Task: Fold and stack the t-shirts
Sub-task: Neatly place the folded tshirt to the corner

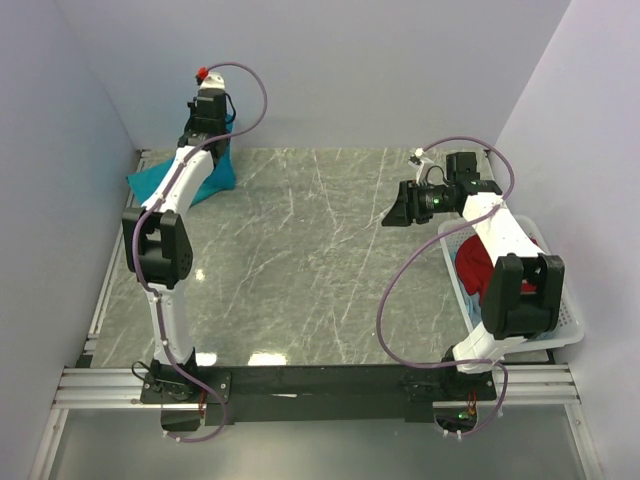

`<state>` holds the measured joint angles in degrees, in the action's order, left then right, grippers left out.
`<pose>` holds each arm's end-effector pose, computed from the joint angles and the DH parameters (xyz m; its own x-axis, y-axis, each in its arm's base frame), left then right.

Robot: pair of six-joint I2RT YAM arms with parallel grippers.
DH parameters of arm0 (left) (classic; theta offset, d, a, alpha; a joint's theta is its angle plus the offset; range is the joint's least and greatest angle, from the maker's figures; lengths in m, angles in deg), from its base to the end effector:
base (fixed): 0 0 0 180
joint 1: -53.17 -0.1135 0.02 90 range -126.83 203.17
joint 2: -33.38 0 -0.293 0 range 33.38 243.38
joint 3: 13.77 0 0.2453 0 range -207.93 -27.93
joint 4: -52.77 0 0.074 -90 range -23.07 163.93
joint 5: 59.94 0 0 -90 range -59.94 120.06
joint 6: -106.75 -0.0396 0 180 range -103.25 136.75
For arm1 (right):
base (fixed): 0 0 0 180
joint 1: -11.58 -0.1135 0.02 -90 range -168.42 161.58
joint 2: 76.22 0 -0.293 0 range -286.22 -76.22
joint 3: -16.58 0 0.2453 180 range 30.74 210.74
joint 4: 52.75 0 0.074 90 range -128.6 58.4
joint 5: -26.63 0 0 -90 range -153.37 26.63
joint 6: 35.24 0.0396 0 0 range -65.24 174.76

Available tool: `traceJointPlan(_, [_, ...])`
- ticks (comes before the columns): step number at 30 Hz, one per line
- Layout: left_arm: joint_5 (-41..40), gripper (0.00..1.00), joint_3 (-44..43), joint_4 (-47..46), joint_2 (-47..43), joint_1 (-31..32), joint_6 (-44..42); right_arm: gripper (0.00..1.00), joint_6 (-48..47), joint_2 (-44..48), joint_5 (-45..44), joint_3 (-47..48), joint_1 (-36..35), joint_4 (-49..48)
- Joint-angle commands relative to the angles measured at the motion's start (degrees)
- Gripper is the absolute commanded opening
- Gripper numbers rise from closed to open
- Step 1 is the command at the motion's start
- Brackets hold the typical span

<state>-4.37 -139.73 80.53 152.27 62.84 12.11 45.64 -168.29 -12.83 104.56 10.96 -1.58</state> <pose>0.5014 -0.0627 0.3625 -0.3781 0.1321 -0.9163 -0.3534 0.8942 0.2748 0.3314 0.0342 0.3073 -0.7405 -0.1088 -0.6632 -0.5714 0.6214 0.5361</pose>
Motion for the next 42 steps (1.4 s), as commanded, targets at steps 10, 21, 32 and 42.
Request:
traceJointPlan(10, [5.08,0.00,-7.02,0.90,0.64,-3.08,9.30,0.62,-1.42,-0.39,1.31,0.97,-0.26,0.69])
traceJointPlan(21, [8.33,0.00,-4.21,1.16,0.12,-7.03,14.14,0.62,-1.77,-0.74,1.31,1.15,-0.26,1.22])
traceJointPlan(32, [9.56,0.00,2.38,0.02,-1.73,-9.32,16.33,0.62,-1.86,-1.00,1.40,1.15,-0.34,1.31])
traceJointPlan(42, [10.35,0.00,7.30,-1.21,-2.26,-14.94,19.58,0.62,-2.04,-1.35,1.57,1.24,-0.26,1.66])
